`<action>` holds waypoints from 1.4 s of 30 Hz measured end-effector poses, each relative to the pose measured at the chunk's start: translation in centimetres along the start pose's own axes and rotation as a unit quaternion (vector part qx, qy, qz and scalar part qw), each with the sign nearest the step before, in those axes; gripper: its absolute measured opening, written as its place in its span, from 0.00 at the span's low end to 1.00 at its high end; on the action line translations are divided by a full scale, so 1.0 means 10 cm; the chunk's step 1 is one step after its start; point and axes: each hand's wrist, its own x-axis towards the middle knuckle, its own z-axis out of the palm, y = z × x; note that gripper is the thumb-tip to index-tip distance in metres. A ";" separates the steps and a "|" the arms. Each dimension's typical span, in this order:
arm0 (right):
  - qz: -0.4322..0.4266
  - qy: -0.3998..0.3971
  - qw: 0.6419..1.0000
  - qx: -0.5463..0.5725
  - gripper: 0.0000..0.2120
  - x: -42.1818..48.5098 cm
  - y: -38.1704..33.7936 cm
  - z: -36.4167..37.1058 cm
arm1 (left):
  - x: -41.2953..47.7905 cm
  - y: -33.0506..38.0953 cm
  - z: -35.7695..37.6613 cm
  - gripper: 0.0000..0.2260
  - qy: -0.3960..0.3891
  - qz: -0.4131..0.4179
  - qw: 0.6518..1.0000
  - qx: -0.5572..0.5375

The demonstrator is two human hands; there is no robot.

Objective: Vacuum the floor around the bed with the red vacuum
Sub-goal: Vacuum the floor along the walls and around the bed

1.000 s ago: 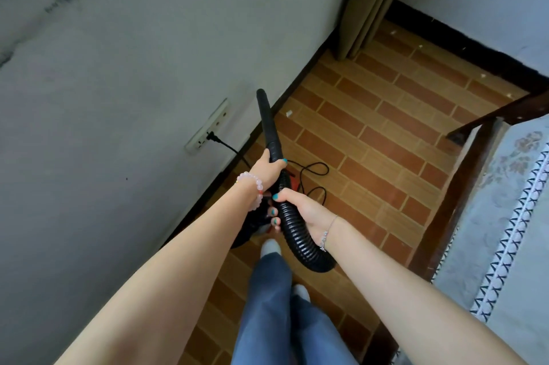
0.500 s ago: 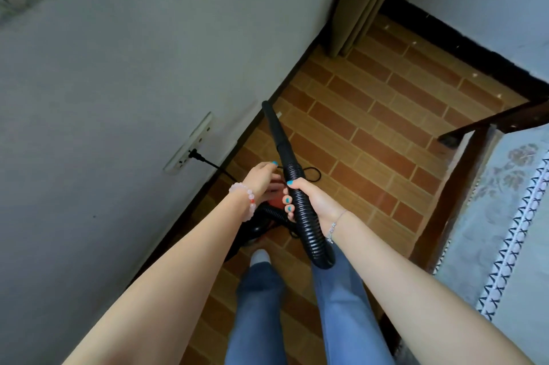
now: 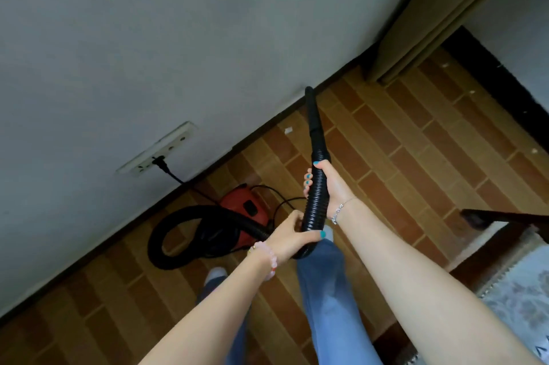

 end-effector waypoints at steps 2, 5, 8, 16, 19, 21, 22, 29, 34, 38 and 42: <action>0.007 0.021 1.000 -0.017 0.11 0.16 -0.18 -0.13 | 0.25 0.08 0.18 0.17 0.029 0.007 0.999 0.046; 0.012 0.079 0.995 -0.061 0.10 0.41 -0.37 -0.32 | 0.55 0.18 0.34 0.16 0.062 0.007 0.992 0.111; 0.015 0.130 0.983 -0.132 0.07 0.63 -0.46 -0.49 | 0.75 0.13 0.38 0.16 0.085 0.010 0.977 0.196; 0.013 0.160 0.949 -0.271 0.20 1.01 -0.35 -0.63 | 0.93 -0.14 0.40 0.16 0.112 -0.001 0.975 0.190; 0.007 0.157 0.941 -0.301 0.19 1.05 -0.25 -0.64 | 0.94 -0.23 0.38 0.16 0.112 -0.003 0.978 0.176; 0.003 0.154 0.932 -0.328 0.20 1.06 -0.19 -0.64 | 0.92 -0.29 0.38 0.14 0.111 0.001 0.981 0.159; 0.005 0.152 0.929 -0.338 0.20 1.06 -0.15 -0.64 | 0.90 -0.33 0.38 0.15 0.111 0.003 0.982 0.151; 0.012 0.118 0.921 -0.371 0.18 1.02 0.05 -0.54 | 0.77 -0.50 0.32 0.08 0.104 -0.006 0.988 0.111; 0.016 0.121 0.910 -0.396 0.22 1.10 0.03 -0.47 | 0.79 -0.47 0.24 0.08 0.104 -0.008 0.991 0.089; 0.013 0.120 0.902 -0.415 0.23 1.13 -0.06 -0.43 | 0.86 -0.43 0.25 0.08 0.106 0.003 0.991 0.078; 0.024 0.115 0.909 -0.401 0.22 1.08 -0.08 -0.44 | 0.87 -0.46 0.28 0.12 0.115 0.000 0.990 0.085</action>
